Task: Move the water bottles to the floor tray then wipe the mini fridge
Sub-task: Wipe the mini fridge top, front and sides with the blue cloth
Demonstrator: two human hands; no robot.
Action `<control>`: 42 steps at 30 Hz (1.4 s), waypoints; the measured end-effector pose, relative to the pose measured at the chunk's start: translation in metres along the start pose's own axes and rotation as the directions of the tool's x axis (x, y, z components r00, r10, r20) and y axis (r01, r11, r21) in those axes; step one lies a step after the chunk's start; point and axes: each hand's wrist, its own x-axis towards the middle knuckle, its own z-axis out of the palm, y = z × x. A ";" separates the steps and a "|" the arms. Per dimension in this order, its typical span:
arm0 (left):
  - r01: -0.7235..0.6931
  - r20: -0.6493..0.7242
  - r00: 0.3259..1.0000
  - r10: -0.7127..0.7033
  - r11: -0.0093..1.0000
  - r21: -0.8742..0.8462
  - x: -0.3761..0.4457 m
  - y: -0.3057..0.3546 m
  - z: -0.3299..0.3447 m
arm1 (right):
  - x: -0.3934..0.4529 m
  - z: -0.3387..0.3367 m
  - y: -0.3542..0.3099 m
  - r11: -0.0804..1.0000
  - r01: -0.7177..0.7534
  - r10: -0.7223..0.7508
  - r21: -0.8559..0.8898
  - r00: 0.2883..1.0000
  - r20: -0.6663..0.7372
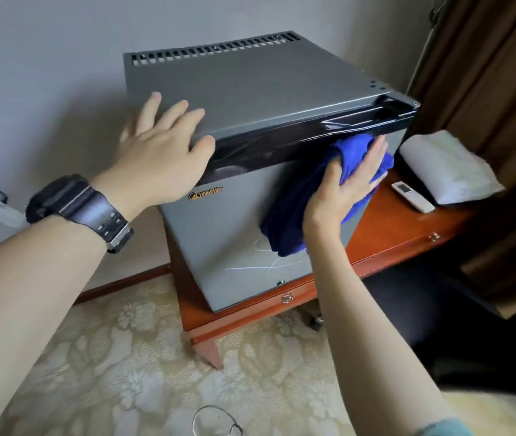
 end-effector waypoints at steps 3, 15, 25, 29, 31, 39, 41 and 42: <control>-0.036 0.044 0.998 0.034 0.999 0.040 0.004 -0.002 0.000 | -0.034 0.023 -0.002 0.995 -0.003 -0.004 -0.098 0.997 -0.071; -0.075 0.056 0.995 0.078 0.996 -0.051 0.002 -0.006 0.000 | -0.200 0.065 0.021 0.714 0.502 -0.338 -0.488 0.858 0.387; -0.019 -0.071 0.997 0.010 0.991 -0.131 0.005 -0.008 0.005 | -0.032 0.026 0.033 0.921 0.236 -0.250 -0.310 0.968 -0.005; -0.013 -0.120 0.993 -0.011 0.980 -0.198 0.011 -0.005 0.009 | 0.056 -0.001 0.051 0.955 0.123 -0.145 -0.268 0.987 -0.066; -0.008 -0.128 0.992 -0.020 0.976 -0.217 0.013 0.000 0.011 | 0.086 -0.011 0.062 0.960 0.122 -0.133 -0.250 0.991 -0.026; -0.029 -0.088 0.996 0.024 0.998 -0.055 0.019 0.003 0.016 | 0.059 0.007 0.065 0.968 0.057 -0.097 -0.243 0.983 -0.157; -0.046 -0.073 0.996 0.044 0.999 -0.025 0.019 0.002 0.015 | 0.013 0.020 0.062 0.969 0.047 -0.087 -0.243 0.983 -0.160; -0.052 -0.064 0.997 0.050 0.999 -0.018 0.019 0.001 0.015 | -0.015 0.027 0.060 0.968 0.052 -0.088 -0.244 0.986 -0.140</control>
